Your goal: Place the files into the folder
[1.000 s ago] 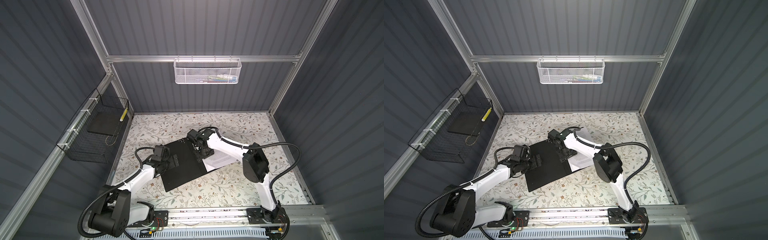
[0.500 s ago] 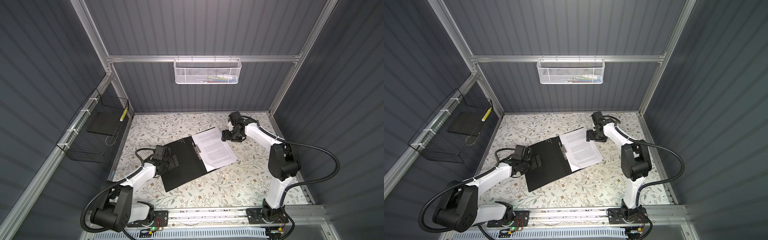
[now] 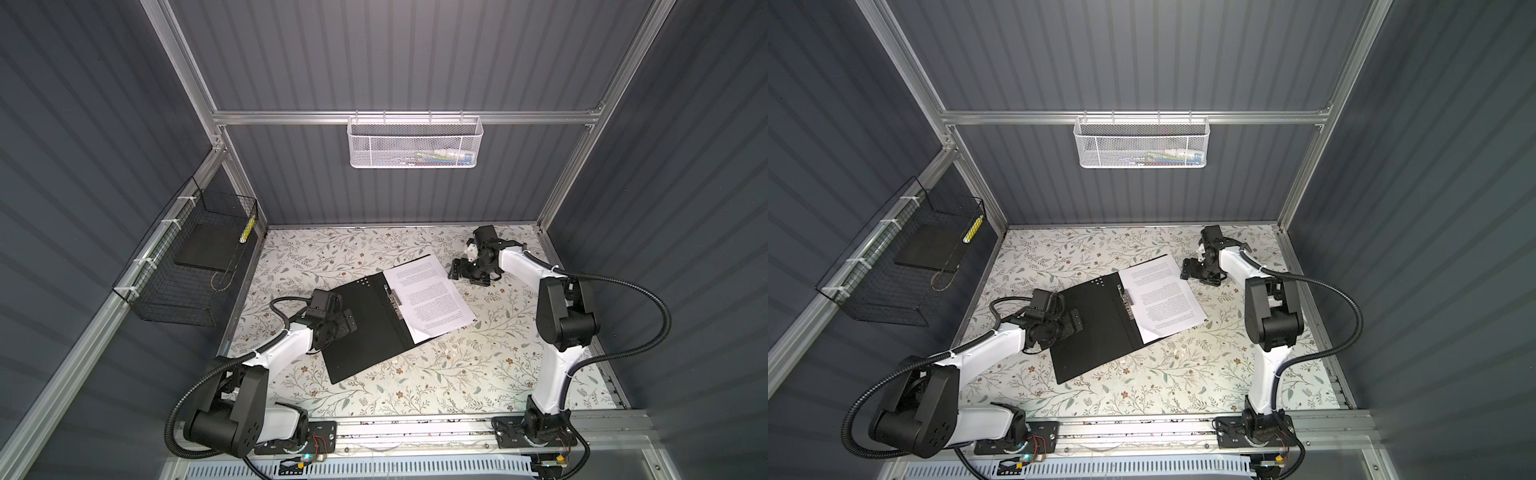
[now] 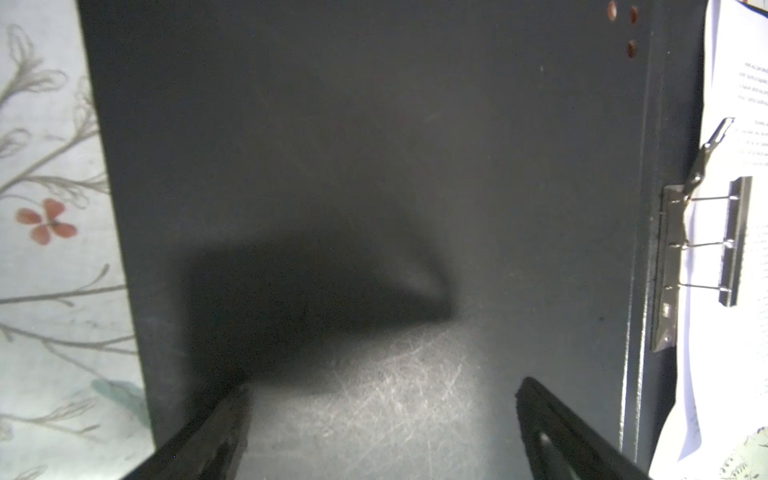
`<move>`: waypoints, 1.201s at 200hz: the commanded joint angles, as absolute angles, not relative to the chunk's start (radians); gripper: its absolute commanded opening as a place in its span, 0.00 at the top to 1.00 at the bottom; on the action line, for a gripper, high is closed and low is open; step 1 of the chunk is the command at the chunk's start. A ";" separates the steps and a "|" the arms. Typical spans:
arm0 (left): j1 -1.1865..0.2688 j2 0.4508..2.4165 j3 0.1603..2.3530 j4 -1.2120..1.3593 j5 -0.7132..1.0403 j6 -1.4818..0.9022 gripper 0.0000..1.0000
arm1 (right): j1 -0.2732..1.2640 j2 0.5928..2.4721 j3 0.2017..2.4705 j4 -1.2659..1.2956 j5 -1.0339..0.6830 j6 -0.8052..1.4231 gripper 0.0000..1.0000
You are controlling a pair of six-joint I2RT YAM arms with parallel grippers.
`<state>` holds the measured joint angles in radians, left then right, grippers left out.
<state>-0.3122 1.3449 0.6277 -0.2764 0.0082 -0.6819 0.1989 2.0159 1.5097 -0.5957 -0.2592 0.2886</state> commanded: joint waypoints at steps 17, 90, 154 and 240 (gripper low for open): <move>-0.305 1.359 0.619 -0.273 0.025 -0.689 0.00 | 0.192 2.072 1.557 -0.605 -0.310 0.277 0.11; -0.305 1.383 0.626 -0.267 0.024 -0.689 0.00 | 0.196 2.104 1.550 -0.586 -0.400 0.319 0.09; -0.305 1.390 0.637 -0.261 0.034 -0.681 0.00 | 0.222 2.121 1.554 -0.587 -0.429 0.321 0.08; -0.305 1.368 0.631 -0.269 0.032 -0.675 0.00 | 0.263 2.115 1.558 -0.601 -0.460 0.309 0.08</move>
